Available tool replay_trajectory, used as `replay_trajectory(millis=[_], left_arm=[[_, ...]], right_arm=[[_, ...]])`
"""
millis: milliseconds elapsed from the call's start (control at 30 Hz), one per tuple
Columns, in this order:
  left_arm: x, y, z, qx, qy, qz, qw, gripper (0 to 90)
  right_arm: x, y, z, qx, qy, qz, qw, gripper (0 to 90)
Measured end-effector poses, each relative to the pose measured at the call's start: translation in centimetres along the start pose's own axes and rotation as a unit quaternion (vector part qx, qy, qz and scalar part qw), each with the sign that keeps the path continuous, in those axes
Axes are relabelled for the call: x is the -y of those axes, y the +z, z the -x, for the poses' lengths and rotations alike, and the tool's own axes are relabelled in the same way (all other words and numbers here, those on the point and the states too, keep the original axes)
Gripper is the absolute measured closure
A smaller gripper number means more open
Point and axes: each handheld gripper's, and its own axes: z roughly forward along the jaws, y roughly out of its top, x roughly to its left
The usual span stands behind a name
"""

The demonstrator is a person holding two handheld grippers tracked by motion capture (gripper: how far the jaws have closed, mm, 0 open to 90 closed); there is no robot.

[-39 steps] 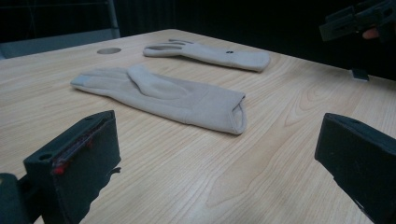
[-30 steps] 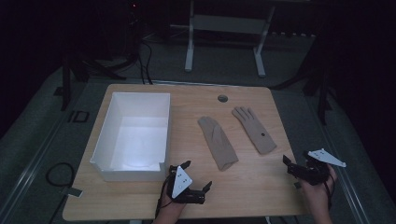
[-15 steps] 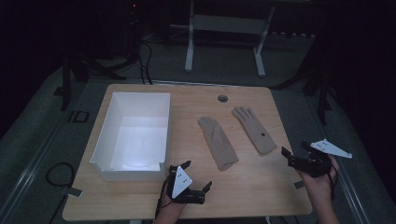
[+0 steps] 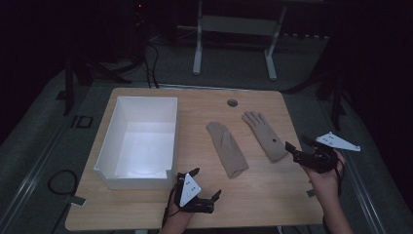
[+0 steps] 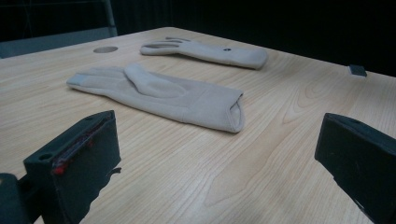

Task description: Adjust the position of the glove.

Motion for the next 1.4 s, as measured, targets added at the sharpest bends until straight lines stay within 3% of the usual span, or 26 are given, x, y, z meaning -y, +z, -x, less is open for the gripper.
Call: replay_trajectory(millis=[267,567,867,1400], left_arm=[[0.0,0.0,0.0,0.000,0.000,-0.001,1.0000,0.3],[0.0,0.0,0.0,0.003,-0.002,0.001,1.0000,0.3],[0.0,0.0,0.0,0.003,-0.002,0.001,1.0000,0.4],[0.0,0.0,-0.1,0.006,-0.003,0.002,1.0000,0.3]], right_arm=[[-1.9,2.2,-2.4,-0.038,-0.020,-0.001,0.9991,28.9],[-2.5,5.2,-4.9,-0.070,-0.039,-0.016,0.9967,28.9],[-2.6,7.9,-6.5,-0.084,-0.047,-0.036,0.9947,28.9],[-1.6,12.6,-7.7,-0.091,-0.049,-0.078,0.9916,29.2]])
